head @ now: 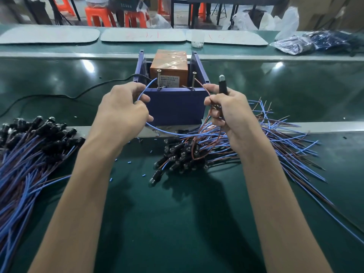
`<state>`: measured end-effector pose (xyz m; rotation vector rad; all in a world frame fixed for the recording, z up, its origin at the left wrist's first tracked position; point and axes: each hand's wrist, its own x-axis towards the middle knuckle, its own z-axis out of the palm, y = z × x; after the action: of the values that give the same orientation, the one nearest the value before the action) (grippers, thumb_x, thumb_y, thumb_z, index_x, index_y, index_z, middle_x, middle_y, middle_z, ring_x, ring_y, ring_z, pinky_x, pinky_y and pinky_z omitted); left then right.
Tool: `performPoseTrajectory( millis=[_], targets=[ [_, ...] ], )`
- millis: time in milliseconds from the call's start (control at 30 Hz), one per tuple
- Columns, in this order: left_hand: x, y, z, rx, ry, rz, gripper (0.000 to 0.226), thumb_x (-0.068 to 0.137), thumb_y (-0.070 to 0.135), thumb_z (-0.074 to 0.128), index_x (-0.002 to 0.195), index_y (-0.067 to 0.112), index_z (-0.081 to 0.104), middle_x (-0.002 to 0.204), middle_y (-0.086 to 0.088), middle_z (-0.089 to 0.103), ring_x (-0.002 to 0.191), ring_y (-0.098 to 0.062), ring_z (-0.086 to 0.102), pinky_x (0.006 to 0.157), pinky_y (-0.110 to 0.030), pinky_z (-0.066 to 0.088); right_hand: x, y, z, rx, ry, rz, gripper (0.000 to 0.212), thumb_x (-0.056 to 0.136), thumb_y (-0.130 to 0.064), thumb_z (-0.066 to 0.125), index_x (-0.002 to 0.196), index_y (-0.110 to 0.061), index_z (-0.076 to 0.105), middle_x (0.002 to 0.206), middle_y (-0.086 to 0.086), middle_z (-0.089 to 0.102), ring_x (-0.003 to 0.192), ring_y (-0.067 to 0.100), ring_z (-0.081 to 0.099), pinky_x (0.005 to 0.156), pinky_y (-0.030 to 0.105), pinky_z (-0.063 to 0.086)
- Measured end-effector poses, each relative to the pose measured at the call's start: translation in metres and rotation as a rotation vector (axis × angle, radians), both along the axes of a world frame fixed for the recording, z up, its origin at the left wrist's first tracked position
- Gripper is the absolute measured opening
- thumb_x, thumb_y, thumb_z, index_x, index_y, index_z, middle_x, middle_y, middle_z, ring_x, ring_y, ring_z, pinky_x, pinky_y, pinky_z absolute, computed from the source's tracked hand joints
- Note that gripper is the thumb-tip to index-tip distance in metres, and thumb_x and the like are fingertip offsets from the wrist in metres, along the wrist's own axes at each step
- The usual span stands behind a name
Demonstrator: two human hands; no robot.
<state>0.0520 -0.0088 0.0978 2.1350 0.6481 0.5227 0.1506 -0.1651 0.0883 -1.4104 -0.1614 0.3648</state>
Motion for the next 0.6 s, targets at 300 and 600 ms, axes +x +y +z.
performPoseTrajectory(
  millis=[300,600],
  targets=[
    [-0.0001,-0.0015,0.0014,-0.002,0.007,-0.022,0.051,0.084,-0.002,0.036,0.120,0.025,0.060,0.096,0.015,0.062,0.050,0.006,0.061,0.057,-0.020,0.040,0.0002,-0.0003,-0.0004,-0.009,-0.012,0.025,0.030,0.093,0.004,0.040,0.110,-0.011,0.059,0.061,-0.001,0.052,0.039,0.003,0.031,0.035,0.013,0.022],
    [-0.0008,-0.0009,0.0027,-0.021,0.005,-0.038,0.050,0.084,-0.004,0.034,0.115,0.025,0.061,0.097,0.012,0.064,0.048,0.005,0.059,0.044,-0.011,0.039,-0.0017,-0.0007,0.0004,-0.044,-0.026,0.045,0.029,0.094,0.004,0.038,0.102,-0.013,0.061,0.062,-0.002,0.046,0.041,0.004,0.029,0.037,0.014,0.021]
  ],
)
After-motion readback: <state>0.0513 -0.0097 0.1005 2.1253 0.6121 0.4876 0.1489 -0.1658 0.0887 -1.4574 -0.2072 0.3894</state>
